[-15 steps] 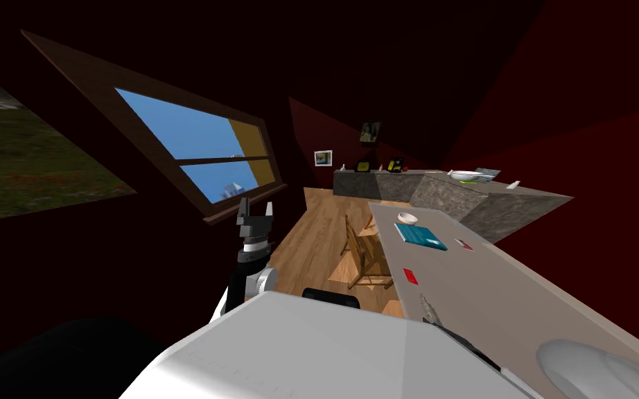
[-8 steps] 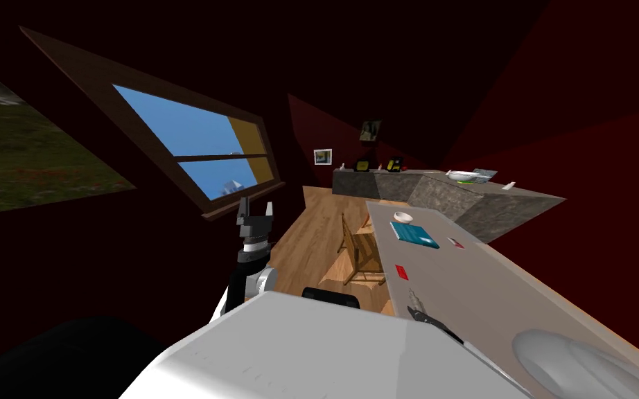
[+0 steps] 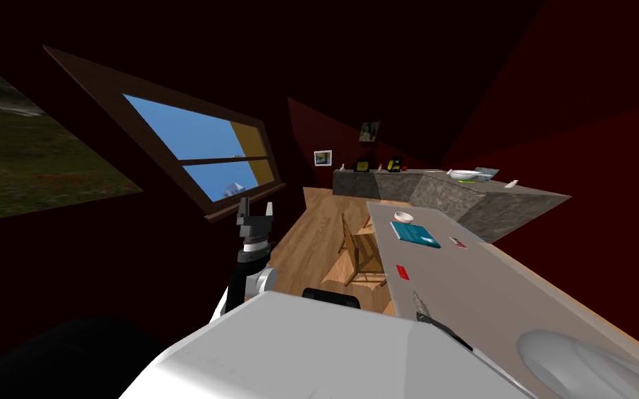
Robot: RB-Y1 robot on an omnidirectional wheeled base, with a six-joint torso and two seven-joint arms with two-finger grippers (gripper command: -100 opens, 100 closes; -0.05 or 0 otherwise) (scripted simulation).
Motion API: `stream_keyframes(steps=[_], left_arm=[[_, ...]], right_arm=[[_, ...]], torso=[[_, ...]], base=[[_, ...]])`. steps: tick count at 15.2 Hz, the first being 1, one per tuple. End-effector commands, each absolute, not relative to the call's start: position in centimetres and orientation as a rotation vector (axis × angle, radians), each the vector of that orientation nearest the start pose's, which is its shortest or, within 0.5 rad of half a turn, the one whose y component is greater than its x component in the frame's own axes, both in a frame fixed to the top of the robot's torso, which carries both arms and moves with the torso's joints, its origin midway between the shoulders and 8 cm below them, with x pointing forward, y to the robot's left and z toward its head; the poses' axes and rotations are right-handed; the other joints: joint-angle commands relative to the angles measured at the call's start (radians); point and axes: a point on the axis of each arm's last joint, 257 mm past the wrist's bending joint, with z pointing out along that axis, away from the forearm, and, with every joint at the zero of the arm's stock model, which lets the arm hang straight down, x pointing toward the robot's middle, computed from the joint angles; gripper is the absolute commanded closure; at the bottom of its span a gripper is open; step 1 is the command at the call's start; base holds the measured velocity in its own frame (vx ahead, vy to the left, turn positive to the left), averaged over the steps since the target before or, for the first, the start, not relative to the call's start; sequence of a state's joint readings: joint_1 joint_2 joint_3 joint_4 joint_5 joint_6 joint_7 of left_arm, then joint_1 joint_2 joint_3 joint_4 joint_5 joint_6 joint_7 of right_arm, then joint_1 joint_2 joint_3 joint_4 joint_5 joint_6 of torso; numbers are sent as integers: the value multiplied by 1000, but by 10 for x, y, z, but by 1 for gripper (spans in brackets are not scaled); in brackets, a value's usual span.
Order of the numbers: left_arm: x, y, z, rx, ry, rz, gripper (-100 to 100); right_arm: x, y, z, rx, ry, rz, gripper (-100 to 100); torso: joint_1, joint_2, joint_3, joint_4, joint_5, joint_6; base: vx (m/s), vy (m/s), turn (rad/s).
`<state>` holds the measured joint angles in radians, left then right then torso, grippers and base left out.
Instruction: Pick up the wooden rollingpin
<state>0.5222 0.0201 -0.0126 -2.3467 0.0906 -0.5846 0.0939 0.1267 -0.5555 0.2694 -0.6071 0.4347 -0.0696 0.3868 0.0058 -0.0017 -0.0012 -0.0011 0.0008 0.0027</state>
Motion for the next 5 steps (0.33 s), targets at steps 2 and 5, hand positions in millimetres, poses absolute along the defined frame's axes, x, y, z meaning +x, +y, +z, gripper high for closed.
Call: stream_keyframes(steps=[2, 5], left_arm=[[312, 282, 61, -624, 456, -1482, 0], [312, 282, 61, -624, 456, -1482, 0]], right_arm=[[194, -542, -590, 402, 2546, -267, 100], [188, -548, -588, 402, 2549, -270, 100]], torso=[[2, -1, -1, 0, 1, 0], [3, -3, -1, 0, 1, -1]], base=[[61, 139, -41], [60, 108, -8]])
